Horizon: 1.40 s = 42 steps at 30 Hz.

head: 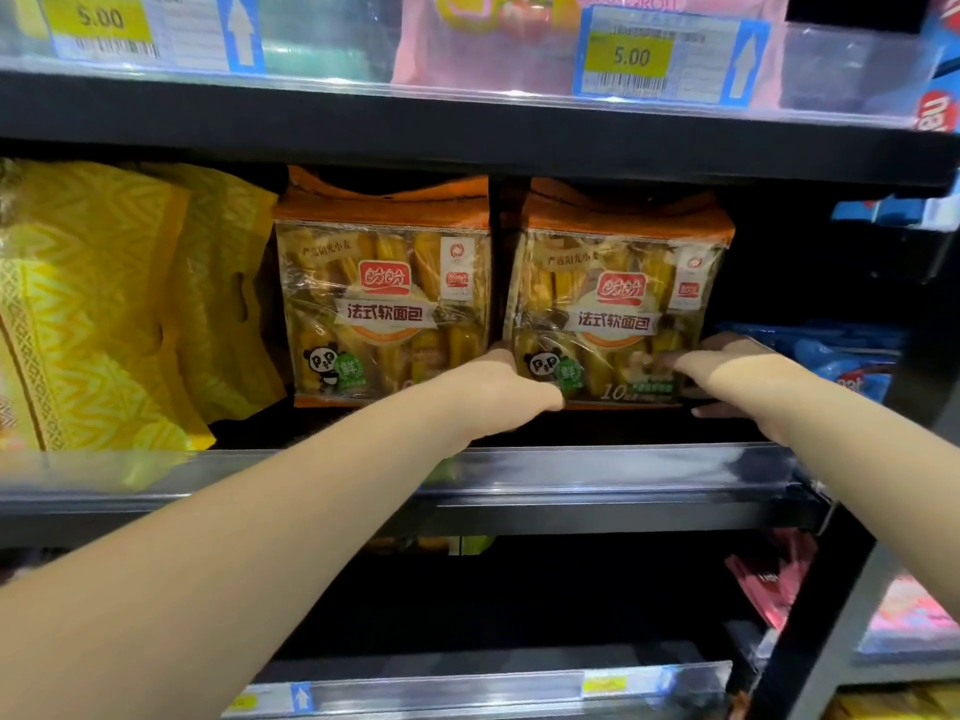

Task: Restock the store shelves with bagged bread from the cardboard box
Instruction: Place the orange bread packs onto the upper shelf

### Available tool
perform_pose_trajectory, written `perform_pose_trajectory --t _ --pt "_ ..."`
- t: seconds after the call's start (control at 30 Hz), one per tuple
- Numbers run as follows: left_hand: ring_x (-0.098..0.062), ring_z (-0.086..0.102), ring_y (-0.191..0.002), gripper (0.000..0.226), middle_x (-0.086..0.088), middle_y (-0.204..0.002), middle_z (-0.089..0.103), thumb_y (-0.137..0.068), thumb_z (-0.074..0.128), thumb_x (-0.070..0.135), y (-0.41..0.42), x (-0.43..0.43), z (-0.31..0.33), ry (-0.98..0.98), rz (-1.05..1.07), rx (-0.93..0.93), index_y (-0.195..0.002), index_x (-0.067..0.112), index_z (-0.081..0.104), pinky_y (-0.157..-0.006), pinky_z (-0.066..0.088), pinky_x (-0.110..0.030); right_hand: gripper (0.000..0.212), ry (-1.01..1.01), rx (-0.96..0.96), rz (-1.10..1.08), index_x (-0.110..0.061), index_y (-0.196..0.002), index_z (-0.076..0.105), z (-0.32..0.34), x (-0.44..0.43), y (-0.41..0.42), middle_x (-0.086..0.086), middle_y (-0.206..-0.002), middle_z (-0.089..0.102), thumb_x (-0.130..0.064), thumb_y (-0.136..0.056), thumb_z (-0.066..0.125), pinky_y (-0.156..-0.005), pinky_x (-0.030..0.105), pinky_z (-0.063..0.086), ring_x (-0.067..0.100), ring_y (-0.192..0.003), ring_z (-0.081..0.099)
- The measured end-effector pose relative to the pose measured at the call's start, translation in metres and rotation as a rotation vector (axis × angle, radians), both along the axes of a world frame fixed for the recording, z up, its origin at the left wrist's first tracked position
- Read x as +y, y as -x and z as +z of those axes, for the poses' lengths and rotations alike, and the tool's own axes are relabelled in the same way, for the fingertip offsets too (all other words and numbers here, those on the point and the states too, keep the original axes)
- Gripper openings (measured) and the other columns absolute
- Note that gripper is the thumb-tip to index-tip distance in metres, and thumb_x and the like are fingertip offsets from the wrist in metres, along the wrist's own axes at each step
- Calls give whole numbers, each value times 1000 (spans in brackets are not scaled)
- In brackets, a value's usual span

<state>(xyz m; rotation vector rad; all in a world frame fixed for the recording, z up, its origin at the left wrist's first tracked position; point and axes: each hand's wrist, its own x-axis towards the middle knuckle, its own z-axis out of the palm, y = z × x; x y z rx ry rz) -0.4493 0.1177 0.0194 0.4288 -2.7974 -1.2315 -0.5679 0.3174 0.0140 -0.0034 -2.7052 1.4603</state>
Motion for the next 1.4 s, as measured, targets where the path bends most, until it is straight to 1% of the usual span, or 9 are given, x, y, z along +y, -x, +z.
perform_pose_trajectory --t 0.17,0.4,0.5,0.6,0.7,0.83,1.03,1.17,1.4 --pt "-28 46 -136 84 -7 -156 40 -92 66 52 0 1 2 58 -16 -29 -158 18 27 -109 45 -40 58 -141 2 68 -15 -145 47 -5 2 1 12 -136 60 -36 -95 68 -91 43 59 31 -117 62" --pt "-22 53 -126 82 -4 -151 46 -90 72 44 4 -1 1 -42 -4 -26 -157 18 32 -109 47 -38 60 -169 64 101 -18 -150 40 -7 -3 -1 15 -135 58 -31 -98 65 -80 36 56 32 -115 62" --pt "-20 54 -117 78 -2 -134 49 -92 71 44 3 0 2 -39 6 -28 -155 16 34 -102 48 -34 57 -188 68 107 -16 -149 40 -8 -5 -1 16 -134 58 -28 -98 65 -76 34 54 32 -114 62" --pt "-21 55 -119 77 -3 -133 49 -92 70 45 2 0 2 -23 4 -42 -153 16 35 -102 48 -35 52 -190 81 69 -13 -144 43 -8 -5 -2 17 -130 59 -27 -99 64 -86 39 57 30 -107 63" --pt "-22 54 -123 79 -2 -126 46 -92 68 48 0 1 4 24 -11 -67 -156 17 32 -92 46 -34 50 -210 71 73 -12 -143 44 -7 -4 -2 18 -129 60 -26 -99 63 -92 44 58 32 -109 64" --pt "-27 44 -138 82 -8 -156 40 -94 65 50 1 3 5 82 -21 -88 -159 17 26 -94 41 -35 60 -256 35 143 -20 -153 39 -6 -2 -4 14 -141 55 -26 -98 64 -94 41 57 32 -116 61" --pt "-28 42 -139 80 -9 -156 41 -96 62 50 0 6 6 122 -38 -99 -159 15 27 -92 37 -33 75 -347 4 225 -28 -160 25 -4 1 -7 10 -153 48 -28 -97 66 -111 44 45 32 -131 53" --pt "-29 42 -140 79 -10 -157 40 -96 62 49 -1 4 6 124 -39 -100 -158 15 27 -97 40 -36 77 -362 9 216 -27 -161 23 -4 1 -8 9 -157 42 -29 -97 66 -113 43 43 33 -134 50" --pt "-22 48 -112 67 -9 -144 50 -97 64 42 -7 4 10 112 -28 -59 -151 14 38 -87 43 -34 71 -400 13 189 -16 -157 31 5 0 -22 14 -146 51 -33 -97 66 -101 36 47 30 -117 56"
